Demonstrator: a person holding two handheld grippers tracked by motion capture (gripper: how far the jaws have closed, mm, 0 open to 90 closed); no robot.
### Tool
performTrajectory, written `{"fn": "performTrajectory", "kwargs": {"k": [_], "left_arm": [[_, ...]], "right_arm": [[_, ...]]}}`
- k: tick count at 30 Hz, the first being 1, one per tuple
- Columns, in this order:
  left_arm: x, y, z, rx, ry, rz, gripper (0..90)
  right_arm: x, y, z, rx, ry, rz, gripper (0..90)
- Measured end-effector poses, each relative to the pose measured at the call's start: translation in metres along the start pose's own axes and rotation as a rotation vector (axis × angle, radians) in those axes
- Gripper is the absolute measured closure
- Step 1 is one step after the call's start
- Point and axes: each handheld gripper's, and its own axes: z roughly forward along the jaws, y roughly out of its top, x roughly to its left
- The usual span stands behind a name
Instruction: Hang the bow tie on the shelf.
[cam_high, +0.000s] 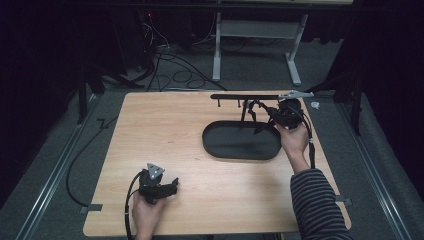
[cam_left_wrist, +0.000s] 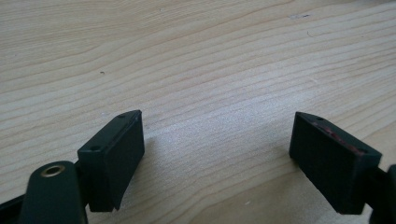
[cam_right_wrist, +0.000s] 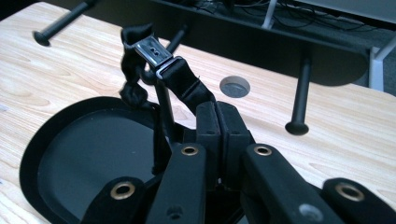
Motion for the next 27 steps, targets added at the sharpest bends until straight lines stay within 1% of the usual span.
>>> {"fn": "performTrajectory", "kwargs": {"k": [5, 7, 10, 11, 18, 21, 25, 27], "left_arm": [[0.0, 0.0, 0.0, 0.0, 0.0, 0.0, 18.5], [0.0, 0.0, 0.0, 0.0, 0.0, 0.0, 18.5], [0.0, 0.0, 0.0, 0.0, 0.0, 0.0, 18.5], [0.0, 0.0, 0.0, 0.0, 0.0, 0.0, 18.5], [0.0, 0.0, 0.0, 0.001, 0.0, 0.001, 18.5], [0.0, 0.0, 0.0, 0.001, 0.0, 0.002, 18.5], [0.0, 0.0, 0.0, 0.001, 0.0, 0.002, 18.5], [0.0, 0.0, 0.0, 0.001, 0.0, 0.002, 18.5]], "right_arm": [[0.0, -0.003, 0.001, -0.003, 0.006, 0.007, 87.9], [0.001, -0.003, 0.0, -0.008, 0.01, 0.002, 84.8], [0.001, -0.003, 0.0, -0.007, 0.013, 0.003, 83.1], [0.002, -0.003, 0.0, -0.004, 0.012, 0.005, 80.7], [0.005, -0.003, -0.003, -0.013, 0.022, 0.001, 80.5], [0.006, -0.003, -0.006, -0.019, 0.025, -0.009, 80.2], [0.006, -0.003, -0.011, -0.039, 0.023, -0.009, 78.3], [0.006, -0.004, -0.011, -0.039, 0.024, -0.005, 78.0]]}}
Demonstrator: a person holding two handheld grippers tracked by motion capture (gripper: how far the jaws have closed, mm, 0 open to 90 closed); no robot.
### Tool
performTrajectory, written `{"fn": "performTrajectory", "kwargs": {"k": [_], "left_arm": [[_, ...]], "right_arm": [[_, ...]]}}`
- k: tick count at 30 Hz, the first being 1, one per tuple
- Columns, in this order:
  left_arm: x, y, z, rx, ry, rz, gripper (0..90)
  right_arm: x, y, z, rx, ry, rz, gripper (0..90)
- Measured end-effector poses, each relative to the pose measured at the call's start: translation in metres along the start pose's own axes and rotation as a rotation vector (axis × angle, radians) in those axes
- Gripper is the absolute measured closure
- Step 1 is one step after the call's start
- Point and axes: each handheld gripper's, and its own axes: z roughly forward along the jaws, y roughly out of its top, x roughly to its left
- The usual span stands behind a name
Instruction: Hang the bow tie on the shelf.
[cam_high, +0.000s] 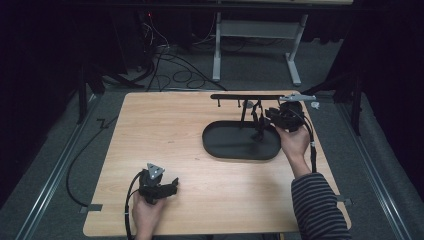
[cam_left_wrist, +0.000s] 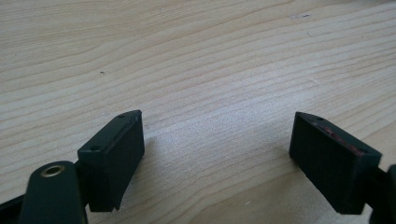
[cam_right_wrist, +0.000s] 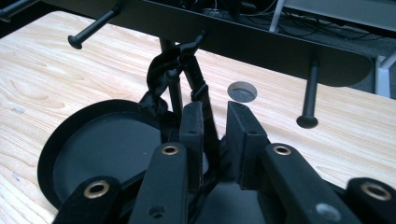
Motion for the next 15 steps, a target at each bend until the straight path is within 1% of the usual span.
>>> {"fn": "performTrajectory", "kwargs": {"k": [10, 15], "left_arm": [[0.0, 0.0, 0.0, -0.001, 0.0, -0.002, 18.5], [0.0, 0.0, 0.0, -0.002, 0.001, -0.002, 18.5]], "right_arm": [[-0.006, -0.011, -0.01, -0.015, 0.015, 0.019, 75.4], [-0.006, -0.015, -0.015, -0.024, 0.02, 0.021, 74.6]]}}
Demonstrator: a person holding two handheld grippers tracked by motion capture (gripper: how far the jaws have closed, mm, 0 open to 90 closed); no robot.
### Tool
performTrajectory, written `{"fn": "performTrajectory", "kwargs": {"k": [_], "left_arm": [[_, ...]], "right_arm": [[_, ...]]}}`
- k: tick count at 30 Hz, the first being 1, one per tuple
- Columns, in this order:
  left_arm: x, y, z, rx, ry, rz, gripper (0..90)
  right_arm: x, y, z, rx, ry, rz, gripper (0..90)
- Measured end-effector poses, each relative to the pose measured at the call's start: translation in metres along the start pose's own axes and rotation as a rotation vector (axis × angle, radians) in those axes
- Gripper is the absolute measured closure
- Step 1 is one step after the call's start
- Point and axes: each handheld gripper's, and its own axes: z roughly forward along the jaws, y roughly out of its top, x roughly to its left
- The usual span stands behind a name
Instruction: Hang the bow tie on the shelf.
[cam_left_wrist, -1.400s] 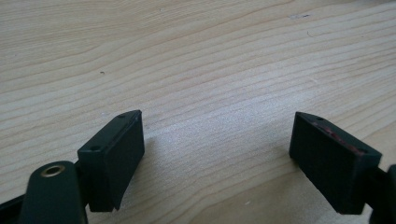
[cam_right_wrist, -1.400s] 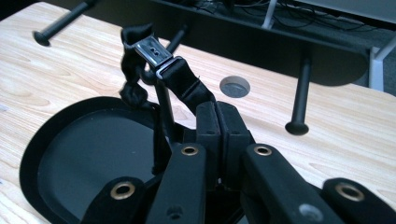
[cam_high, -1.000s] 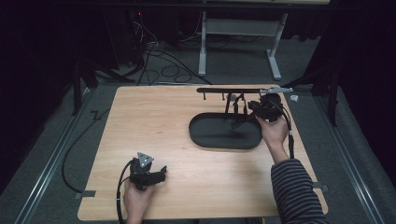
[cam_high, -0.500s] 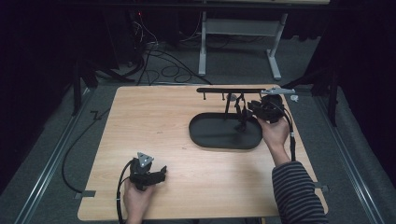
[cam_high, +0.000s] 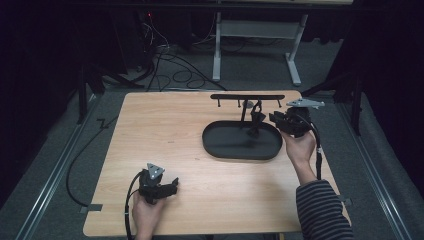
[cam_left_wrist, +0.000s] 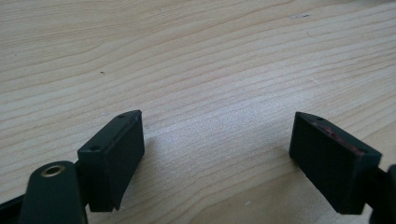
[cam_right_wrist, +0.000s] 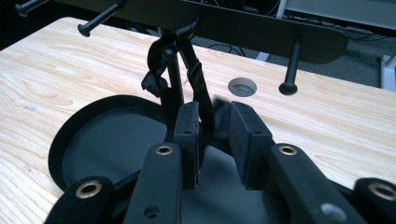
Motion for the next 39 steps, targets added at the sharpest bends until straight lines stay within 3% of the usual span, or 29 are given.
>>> {"fn": "performTrajectory", "kwargs": {"k": [39], "left_arm": [[0.0, 0.0, 0.0, 0.001, 0.0, 0.001, 18.5]], "right_arm": [[-0.007, -0.025, -0.036, -0.072, 0.041, 0.027, 65.0]]}}
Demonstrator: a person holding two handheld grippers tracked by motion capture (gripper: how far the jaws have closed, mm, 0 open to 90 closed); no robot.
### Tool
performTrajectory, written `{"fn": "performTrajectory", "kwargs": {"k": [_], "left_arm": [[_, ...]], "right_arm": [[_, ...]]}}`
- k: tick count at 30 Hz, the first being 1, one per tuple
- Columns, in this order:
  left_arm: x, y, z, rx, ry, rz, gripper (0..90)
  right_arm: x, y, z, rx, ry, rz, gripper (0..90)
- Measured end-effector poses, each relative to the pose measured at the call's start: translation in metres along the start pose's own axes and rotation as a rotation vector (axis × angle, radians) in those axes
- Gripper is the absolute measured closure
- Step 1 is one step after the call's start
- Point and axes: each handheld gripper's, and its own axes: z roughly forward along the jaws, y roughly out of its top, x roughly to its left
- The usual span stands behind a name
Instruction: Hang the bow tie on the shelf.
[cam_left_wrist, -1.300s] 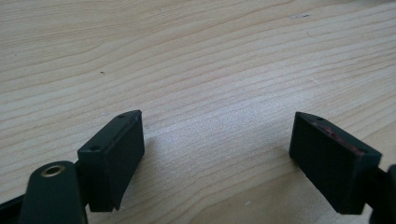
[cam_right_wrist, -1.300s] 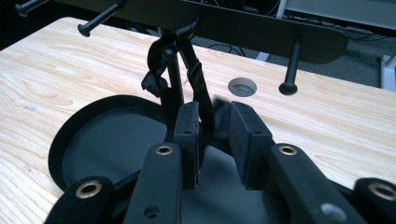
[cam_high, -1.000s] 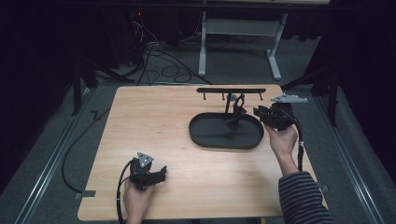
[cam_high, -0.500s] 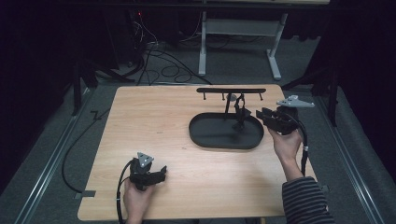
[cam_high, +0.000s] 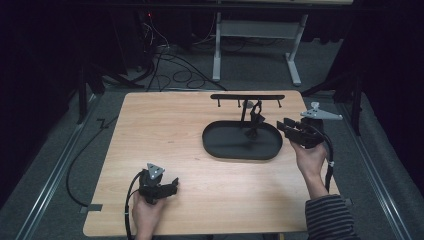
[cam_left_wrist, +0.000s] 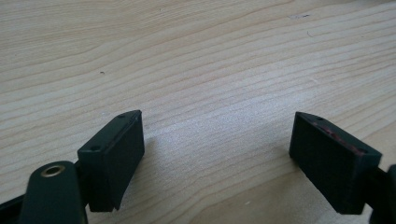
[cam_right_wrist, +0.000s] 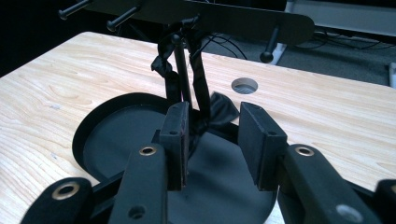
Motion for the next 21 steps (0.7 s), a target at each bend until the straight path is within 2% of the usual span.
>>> {"fn": "performTrajectory", "kwargs": {"k": [21], "left_arm": [[0.0, 0.0, 0.0, 0.001, 0.0, 0.001, 18.5]], "right_arm": [[-0.001, -0.013, -0.019, -0.027, 0.015, 0.011, 63.9]]}}
